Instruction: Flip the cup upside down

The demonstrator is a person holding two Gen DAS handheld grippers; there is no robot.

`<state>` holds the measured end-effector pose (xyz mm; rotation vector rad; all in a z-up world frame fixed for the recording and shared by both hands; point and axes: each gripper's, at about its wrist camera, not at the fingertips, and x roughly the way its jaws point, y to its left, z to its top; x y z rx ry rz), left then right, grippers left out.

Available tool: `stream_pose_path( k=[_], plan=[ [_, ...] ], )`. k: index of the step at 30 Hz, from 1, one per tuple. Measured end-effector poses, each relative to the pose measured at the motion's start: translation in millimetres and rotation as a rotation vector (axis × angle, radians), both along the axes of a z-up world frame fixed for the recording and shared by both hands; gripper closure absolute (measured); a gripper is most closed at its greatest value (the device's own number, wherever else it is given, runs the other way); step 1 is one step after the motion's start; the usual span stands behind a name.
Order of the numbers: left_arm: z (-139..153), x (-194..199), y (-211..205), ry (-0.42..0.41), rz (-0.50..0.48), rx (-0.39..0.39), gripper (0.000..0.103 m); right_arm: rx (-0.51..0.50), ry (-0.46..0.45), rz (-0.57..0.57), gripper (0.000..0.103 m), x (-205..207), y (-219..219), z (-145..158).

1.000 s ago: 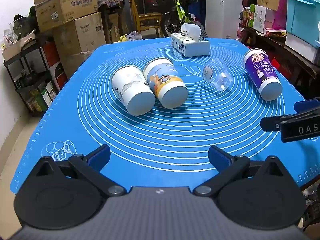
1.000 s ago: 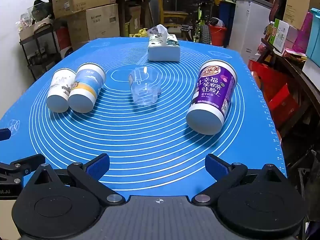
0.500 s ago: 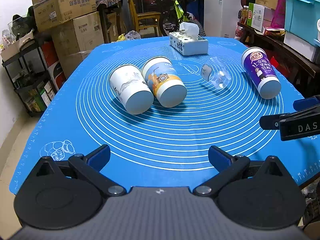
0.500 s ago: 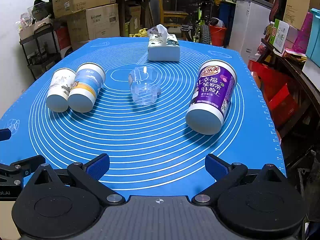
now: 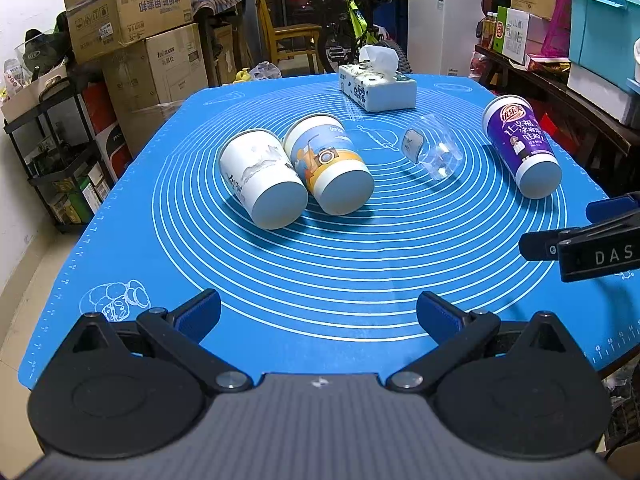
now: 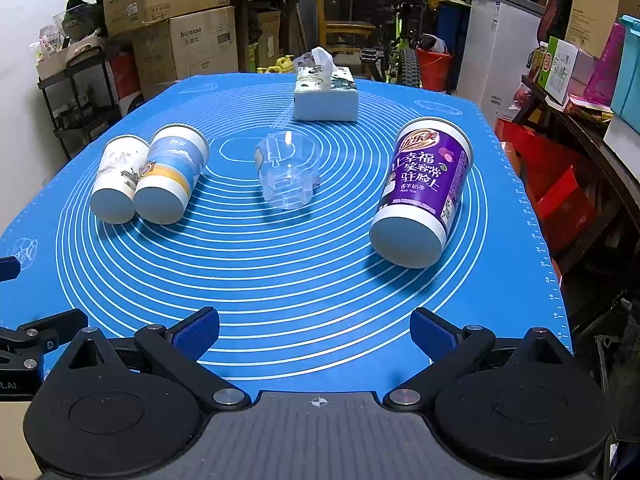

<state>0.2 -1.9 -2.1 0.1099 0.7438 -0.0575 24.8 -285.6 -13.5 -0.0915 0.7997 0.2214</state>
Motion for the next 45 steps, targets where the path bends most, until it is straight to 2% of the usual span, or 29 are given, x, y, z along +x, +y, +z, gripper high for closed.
stream_pose_path(
  k=[45],
  plan=[
    [-0.6,-0.2,1.5,0.010,-0.003,-0.003,0.000,-0.004,0.002,0.000,0.002,0.5,0.3,-0.8]
  ],
)
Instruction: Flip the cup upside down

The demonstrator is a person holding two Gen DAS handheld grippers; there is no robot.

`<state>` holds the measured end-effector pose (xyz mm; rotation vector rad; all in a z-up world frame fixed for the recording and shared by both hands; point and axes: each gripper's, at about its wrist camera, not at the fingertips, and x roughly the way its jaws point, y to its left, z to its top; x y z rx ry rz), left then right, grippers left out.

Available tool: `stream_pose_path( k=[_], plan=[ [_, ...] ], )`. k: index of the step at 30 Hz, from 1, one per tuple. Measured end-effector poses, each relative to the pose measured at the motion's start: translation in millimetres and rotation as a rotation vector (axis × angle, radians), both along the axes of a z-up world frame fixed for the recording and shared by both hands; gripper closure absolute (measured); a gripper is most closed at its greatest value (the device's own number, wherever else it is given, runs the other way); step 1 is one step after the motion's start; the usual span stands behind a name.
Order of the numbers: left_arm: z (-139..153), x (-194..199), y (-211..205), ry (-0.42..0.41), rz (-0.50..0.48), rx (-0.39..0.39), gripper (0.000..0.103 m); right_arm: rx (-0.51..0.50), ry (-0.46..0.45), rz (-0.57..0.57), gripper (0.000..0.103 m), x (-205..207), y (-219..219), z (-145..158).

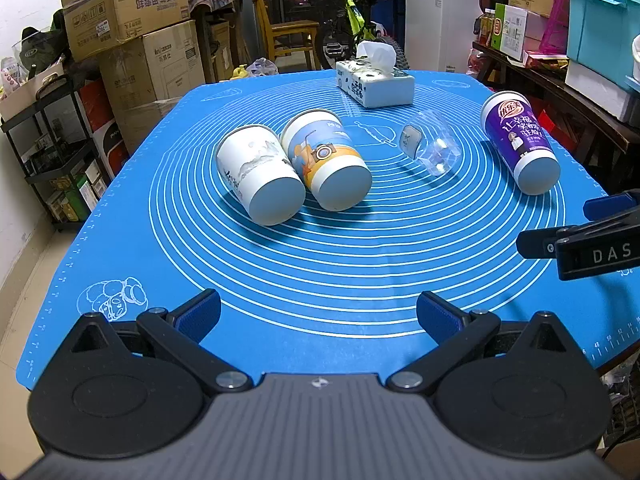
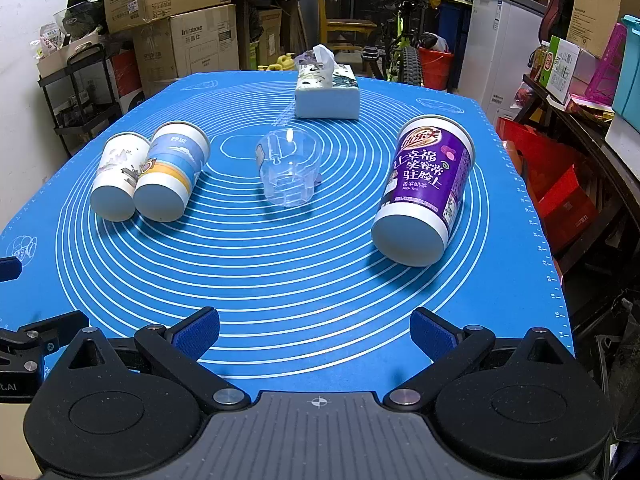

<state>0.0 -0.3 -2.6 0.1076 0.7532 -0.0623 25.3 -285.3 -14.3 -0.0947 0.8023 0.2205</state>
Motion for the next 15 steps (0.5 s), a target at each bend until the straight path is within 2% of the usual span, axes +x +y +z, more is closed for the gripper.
stream_pose_path(
  k=[15],
  plan=[
    [-2.9,2.3,6.9,0.006,0.019,0.005,0.000,0.029,-0.024,-0.008,0.002,0.9,-2.4,3.6]
  ],
)
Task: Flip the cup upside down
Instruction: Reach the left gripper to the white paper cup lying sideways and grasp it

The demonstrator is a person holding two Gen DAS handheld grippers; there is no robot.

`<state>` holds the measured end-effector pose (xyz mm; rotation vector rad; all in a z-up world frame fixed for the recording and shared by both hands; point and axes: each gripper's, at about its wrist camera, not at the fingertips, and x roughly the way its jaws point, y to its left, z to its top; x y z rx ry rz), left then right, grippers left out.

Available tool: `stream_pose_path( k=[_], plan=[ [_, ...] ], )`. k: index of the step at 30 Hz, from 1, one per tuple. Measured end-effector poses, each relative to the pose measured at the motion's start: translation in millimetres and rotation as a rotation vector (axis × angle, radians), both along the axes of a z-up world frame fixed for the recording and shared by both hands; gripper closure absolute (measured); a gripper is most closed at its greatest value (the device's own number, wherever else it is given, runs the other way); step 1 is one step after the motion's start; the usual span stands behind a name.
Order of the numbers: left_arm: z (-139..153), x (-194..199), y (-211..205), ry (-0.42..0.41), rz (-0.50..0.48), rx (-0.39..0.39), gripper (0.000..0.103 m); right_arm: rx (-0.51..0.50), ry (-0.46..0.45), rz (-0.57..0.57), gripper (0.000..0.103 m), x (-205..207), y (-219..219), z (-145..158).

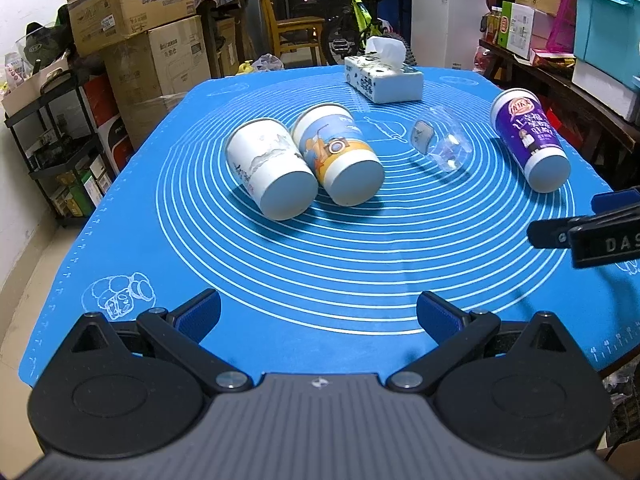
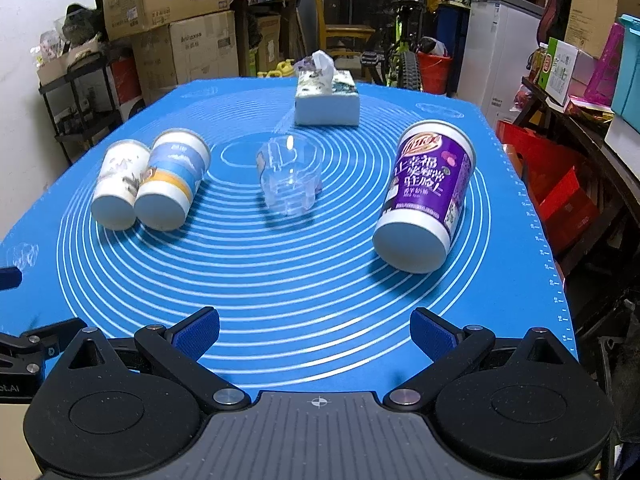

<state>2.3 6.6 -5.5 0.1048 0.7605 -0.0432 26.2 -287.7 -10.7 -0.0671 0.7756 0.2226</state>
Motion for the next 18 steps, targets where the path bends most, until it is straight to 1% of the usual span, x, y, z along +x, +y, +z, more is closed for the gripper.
stream_pose_path(
  k=[6,10,12,15,18],
  plan=[
    [3,3,11,-0.020,0.035,-0.014,0.000,0.021,-0.026,-0.009,0.002,0,-2,3],
    [13,12,21,-0.093,0.090,-0.016,0.000,0.037,-0.045,-0.024,0.002,6,-3,8],
    [19,22,24,-0.122,0.112,-0.018,0.000,0.045,-0.066,-0.022,0.002,9,-3,10],
    [24,42,27,-0.148,0.125,-0.010,0.000,0.033,-0.120,-0.014,0.002,13,0,14],
    [23,67,25,-0.168,0.142,0.037,0.000,0.019,-0.139,-0.001,0.002,21,6,13]
  ],
)
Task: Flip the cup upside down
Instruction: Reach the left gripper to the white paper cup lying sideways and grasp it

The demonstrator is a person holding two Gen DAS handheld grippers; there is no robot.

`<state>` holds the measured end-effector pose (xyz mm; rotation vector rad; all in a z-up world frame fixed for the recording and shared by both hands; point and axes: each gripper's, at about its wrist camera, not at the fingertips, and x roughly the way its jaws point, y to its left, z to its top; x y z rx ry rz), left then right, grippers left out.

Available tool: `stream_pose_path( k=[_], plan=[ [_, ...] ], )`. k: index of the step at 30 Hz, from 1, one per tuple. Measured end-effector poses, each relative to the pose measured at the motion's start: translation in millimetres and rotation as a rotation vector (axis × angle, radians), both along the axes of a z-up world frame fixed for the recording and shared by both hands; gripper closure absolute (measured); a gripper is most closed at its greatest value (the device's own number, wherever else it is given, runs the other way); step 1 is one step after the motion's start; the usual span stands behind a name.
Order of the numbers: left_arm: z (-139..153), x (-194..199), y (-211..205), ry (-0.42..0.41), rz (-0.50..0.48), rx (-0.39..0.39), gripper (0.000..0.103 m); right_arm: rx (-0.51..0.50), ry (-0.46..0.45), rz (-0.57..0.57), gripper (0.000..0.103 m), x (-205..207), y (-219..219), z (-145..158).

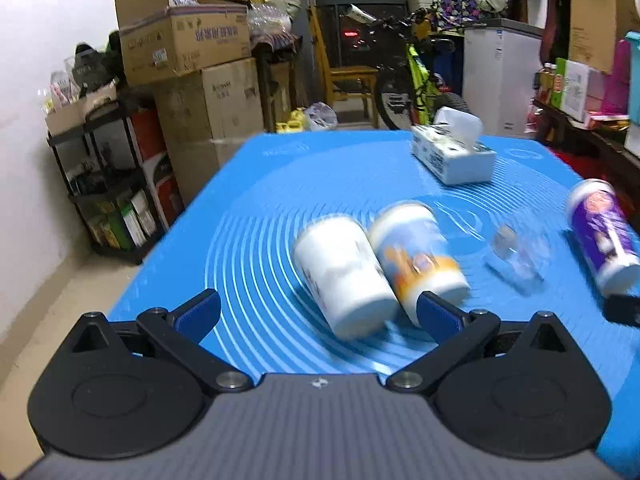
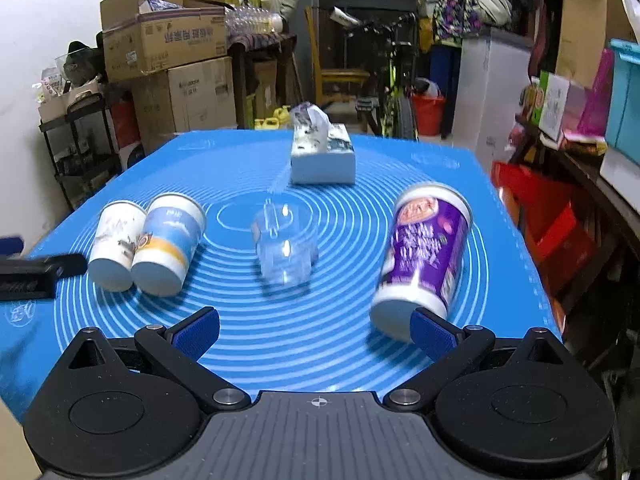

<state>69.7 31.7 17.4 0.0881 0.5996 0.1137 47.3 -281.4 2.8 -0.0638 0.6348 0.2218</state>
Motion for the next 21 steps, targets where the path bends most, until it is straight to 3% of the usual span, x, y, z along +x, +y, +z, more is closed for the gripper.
stream_pose_path(
  k=[7,19,21],
  plan=[
    [-4,39,7,-0.001,0.052,0.048,0.000,-0.006,-0.001,0.029,0.002,13,10,-7],
    [-22,64,15,0.081,0.070,-0.035,0.002,-0.007,0.002,0.022,0.002,15,7,-11],
    [-26,66,18,0.097,0.075,-0.049,0.018,-0.007,0.003,0.023,0.002,15,7,-12]
  ],
)
